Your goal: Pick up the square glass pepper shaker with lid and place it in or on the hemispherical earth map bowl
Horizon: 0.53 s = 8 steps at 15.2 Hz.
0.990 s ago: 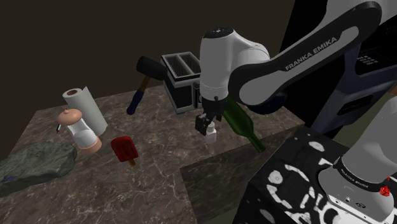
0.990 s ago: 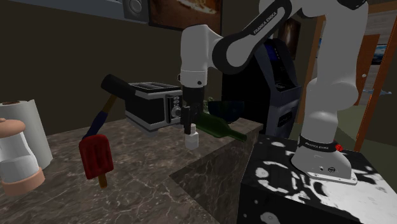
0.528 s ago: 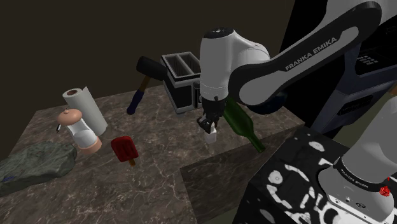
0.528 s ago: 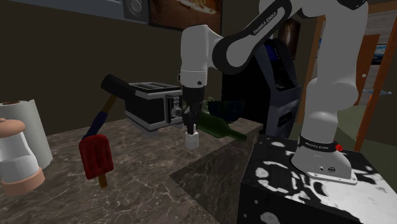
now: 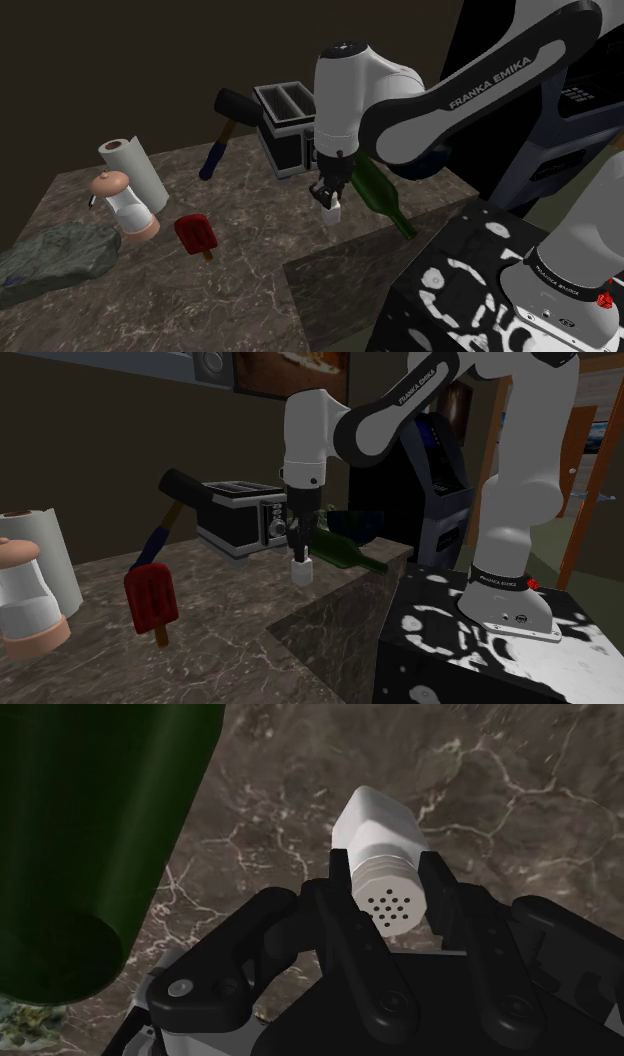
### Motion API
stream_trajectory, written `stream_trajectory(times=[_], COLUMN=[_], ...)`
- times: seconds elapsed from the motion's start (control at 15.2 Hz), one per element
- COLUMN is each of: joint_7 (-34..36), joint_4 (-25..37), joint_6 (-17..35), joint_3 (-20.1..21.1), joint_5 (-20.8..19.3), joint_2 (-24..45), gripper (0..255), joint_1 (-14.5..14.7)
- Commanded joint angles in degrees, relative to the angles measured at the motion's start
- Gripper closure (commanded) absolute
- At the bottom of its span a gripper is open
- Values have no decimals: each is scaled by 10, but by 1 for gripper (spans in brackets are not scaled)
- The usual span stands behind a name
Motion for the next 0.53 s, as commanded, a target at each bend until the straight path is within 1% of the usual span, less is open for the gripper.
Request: stream_trajectory(times=[0.0,0.46], joint_7=[-4,-22], joint_4=[5,32], joint_6=[-11,-64], joint_3=[0,-3], joint_5=[5,26], joint_2=[-7,-38], gripper=[255,255], joint_1=[0,0])
